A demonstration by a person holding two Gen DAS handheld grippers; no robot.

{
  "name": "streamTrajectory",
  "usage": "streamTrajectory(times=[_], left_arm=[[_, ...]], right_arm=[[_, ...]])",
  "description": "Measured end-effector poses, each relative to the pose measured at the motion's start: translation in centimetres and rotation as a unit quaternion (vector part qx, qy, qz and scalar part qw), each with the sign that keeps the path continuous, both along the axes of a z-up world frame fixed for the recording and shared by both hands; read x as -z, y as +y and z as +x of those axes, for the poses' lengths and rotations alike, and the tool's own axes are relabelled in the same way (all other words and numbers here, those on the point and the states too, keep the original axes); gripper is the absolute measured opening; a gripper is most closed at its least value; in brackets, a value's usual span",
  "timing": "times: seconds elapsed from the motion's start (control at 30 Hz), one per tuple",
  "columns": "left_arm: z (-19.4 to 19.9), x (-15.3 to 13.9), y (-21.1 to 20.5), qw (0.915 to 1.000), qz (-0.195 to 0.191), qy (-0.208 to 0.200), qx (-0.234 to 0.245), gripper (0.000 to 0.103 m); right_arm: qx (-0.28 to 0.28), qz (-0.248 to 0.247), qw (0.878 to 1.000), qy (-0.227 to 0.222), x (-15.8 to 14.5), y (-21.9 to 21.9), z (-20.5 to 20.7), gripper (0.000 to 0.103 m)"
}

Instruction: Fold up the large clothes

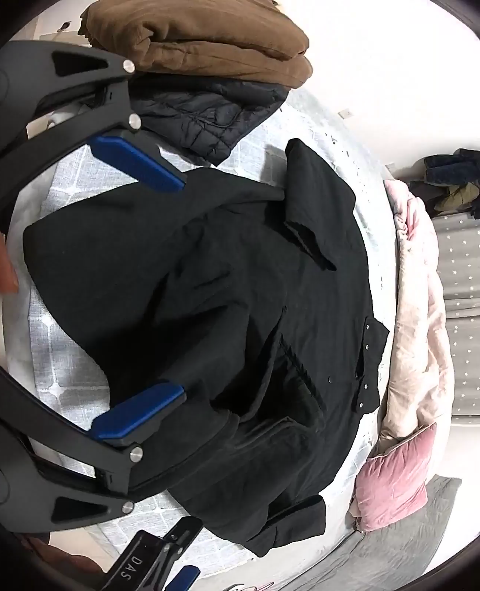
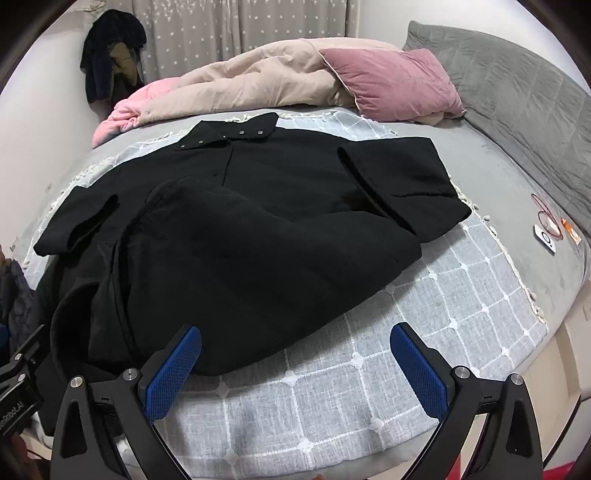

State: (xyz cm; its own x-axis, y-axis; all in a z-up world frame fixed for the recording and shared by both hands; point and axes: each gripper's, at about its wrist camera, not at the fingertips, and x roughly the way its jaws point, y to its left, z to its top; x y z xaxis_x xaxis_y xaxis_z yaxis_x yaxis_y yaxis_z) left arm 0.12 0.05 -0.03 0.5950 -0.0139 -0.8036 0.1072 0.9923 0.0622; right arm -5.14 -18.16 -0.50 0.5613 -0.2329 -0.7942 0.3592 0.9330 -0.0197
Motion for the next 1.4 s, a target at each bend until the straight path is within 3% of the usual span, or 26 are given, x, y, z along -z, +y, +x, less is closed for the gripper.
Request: streamTrajectory(times=[1.4], left_arm=[[0.1,0.2,1.4,0.9998,0.0,-0.016,-0.011,0.102]], right_arm=[[0.013,0.009,1.0,-0.011,-0.1,-0.4,-0.4,0.103]])
